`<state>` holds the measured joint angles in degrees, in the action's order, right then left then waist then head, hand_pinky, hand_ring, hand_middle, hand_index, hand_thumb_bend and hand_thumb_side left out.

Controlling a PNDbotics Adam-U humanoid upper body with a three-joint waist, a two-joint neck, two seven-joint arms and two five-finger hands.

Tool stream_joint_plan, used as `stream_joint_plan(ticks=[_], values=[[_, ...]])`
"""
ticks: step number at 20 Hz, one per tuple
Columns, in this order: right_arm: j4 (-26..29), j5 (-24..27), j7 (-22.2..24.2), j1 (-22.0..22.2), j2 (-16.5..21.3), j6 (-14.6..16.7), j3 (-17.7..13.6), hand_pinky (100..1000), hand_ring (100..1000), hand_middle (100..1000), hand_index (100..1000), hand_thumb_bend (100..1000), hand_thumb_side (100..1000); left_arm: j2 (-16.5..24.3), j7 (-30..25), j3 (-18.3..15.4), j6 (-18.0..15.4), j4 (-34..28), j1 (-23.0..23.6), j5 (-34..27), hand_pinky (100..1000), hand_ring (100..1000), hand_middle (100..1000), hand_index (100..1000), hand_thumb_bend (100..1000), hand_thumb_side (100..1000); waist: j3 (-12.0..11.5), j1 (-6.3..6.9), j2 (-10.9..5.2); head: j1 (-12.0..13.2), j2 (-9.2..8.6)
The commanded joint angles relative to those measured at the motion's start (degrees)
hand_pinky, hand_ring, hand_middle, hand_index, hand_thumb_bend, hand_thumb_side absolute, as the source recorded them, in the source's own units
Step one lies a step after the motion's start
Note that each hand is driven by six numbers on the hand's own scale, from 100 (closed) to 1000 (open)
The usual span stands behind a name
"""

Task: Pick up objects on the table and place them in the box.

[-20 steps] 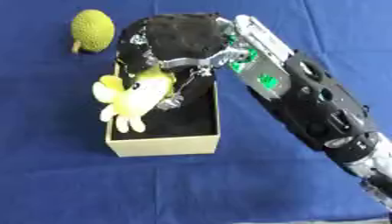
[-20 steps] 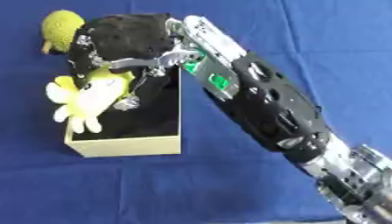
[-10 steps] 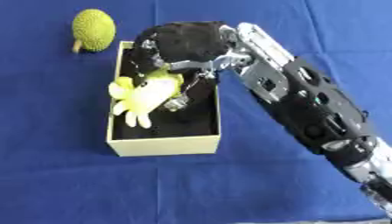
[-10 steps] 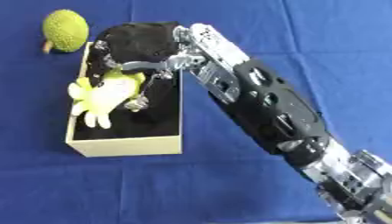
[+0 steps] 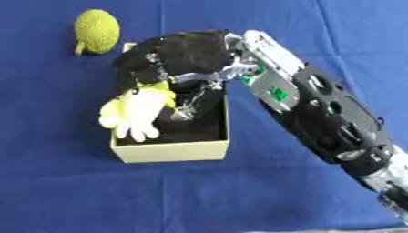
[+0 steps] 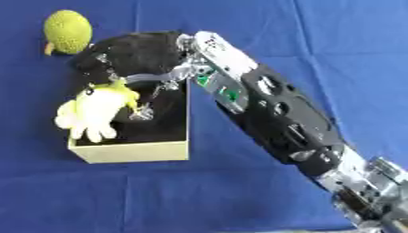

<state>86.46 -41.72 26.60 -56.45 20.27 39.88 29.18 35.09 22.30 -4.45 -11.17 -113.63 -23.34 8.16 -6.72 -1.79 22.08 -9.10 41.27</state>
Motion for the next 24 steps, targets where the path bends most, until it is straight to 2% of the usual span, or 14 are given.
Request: stream_joint_plan(ticks=[1, 5, 9, 11, 13, 14, 15, 16, 21, 24], values=[[2.3, 0.2, 12.7, -1.0, 1.4, 12.1, -2.1, 918, 978, 857, 945, 306, 363, 0.7, -0.2, -0.6, 0.1, -1.0, -0.2, 0.0, 759, 767, 745, 887, 100, 555, 0.0, 0.47, -1.19, 0.1, -0.5], [2.8, 0.2, 11.6, -1.0, 1.6, 12.1, -3.5, 913, 969, 850, 941, 318, 303, 0.6, -0.3, -0.6, 0.1, -1.0, -0.1, 0.0, 759, 767, 746, 887, 100, 556, 0.2, 0.62, -1.2, 0.1, -0.6], [2.6, -0.7, 10.9, -0.9, 1.8, 12.1, -3.9, 910, 963, 847, 939, 308, 293, 0.6, -0.3, -0.6, 0.1, -1.0, 0.0, 0.0, 759, 767, 746, 887, 100, 557, 0.2, 0.68, -1.2, 0.0, -0.6], [2.6, -0.4, 10.2, -0.7, 1.8, 12.1, -4.4, 905, 954, 833, 935, 264, 246, 0.7, -0.3, -0.6, 0.1, -1.0, 0.0, 0.0, 760, 767, 746, 887, 100, 556, 0.2, 0.7, -1.21, 0.0, -0.67], [2.9, 0.7, 9.2, -0.6, 2.0, 11.7, -5.5, 895, 939, 811, 929, 216, 156, 0.7, -0.4, -0.6, 0.1, -1.0, -0.1, 0.0, 760, 767, 746, 887, 100, 556, 0.3, 0.74, -1.25, 0.2, -0.74], [3.3, 1.4, 8.5, -0.4, 2.2, 11.2, -6.6, 883, 916, 785, 922, 168, 100, 0.7, -0.4, -0.6, 0.1, -1.0, -0.1, 0.0, 760, 768, 746, 887, 100, 555, 0.4, 0.78, -1.29, 0.3, -0.77], [3.8, 2.3, 7.6, -0.2, 2.7, 10.5, -7.9, 875, 894, 747, 913, 111, 100, 0.8, -0.4, -0.5, 0.2, -1.0, -0.2, 0.0, 761, 768, 747, 887, 100, 553, 0.5, 0.85, -1.37, 0.6, -0.78], [4.2, 3.2, 6.7, 0.0, 3.1, 9.6, -9.4, 872, 883, 723, 903, 100, 100, 0.8, -0.5, -0.5, 0.3, -1.0, -0.3, 0.1, 761, 768, 747, 887, 100, 552, 0.6, 0.89, -1.44, 0.8, -0.79], [4.5, 7.7, 2.2, 2.2, 6.0, 5.2, -16.6, 880, 865, 633, 849, 100, 100, 1.8, -1.0, -0.1, 1.0, -1.0, -1.4, 1.3, 766, 772, 751, 889, 100, 530, 1.3, 1.05, -1.84, 2.7, -1.08], [5.8, 10.3, -0.4, 3.7, 8.6, 2.6, -20.9, 881, 866, 633, 843, 100, 109, 2.8, -2.2, 0.6, 2.2, -1.0, -3.0, 3.1, 772, 776, 756, 891, 100, 504, 1.6, 1.03, -2.0, 3.9, -1.19]])
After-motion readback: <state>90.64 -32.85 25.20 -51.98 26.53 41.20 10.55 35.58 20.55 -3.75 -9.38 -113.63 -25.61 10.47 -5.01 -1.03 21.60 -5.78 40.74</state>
